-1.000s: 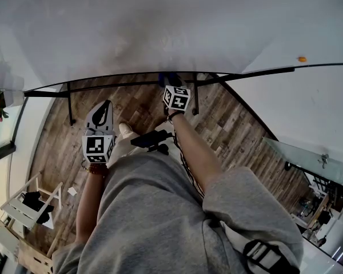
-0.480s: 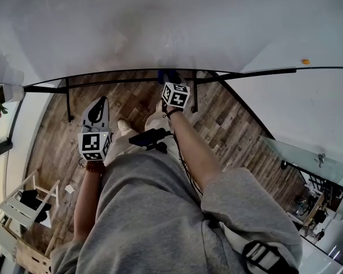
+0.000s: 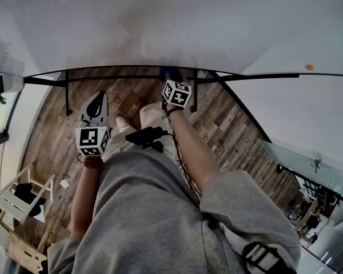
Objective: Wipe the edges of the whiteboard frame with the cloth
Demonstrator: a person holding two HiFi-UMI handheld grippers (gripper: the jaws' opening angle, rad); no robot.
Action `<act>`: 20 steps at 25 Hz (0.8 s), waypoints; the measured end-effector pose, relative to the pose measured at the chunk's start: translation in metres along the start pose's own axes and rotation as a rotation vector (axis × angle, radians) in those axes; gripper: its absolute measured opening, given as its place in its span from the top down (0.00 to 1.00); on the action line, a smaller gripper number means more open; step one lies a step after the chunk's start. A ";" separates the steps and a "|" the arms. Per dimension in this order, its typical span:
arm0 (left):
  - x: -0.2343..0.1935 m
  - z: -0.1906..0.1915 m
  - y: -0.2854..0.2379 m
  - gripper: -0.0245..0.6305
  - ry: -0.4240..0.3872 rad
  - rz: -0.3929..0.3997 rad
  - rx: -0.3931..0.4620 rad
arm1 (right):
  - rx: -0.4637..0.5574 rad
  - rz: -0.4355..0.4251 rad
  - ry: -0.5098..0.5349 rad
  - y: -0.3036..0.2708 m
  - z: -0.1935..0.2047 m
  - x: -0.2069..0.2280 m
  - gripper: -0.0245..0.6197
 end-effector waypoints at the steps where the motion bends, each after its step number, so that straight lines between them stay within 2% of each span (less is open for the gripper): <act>1: -0.001 0.001 0.001 0.93 -0.004 0.000 0.000 | 0.000 -0.005 0.006 0.000 0.001 -0.001 0.80; 20: -0.043 0.014 0.023 0.93 -0.005 -0.042 0.000 | 0.017 -0.049 0.003 -0.018 0.009 -0.053 0.80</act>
Point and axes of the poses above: the fingertips, and each gripper's own axes: y backward along the fingers, x to its right, z out of its underside, the point moved 3 cm from there along y, backward along the fingers, and after that the axes turned 6 degrees about -z, right-handed, at the moved point
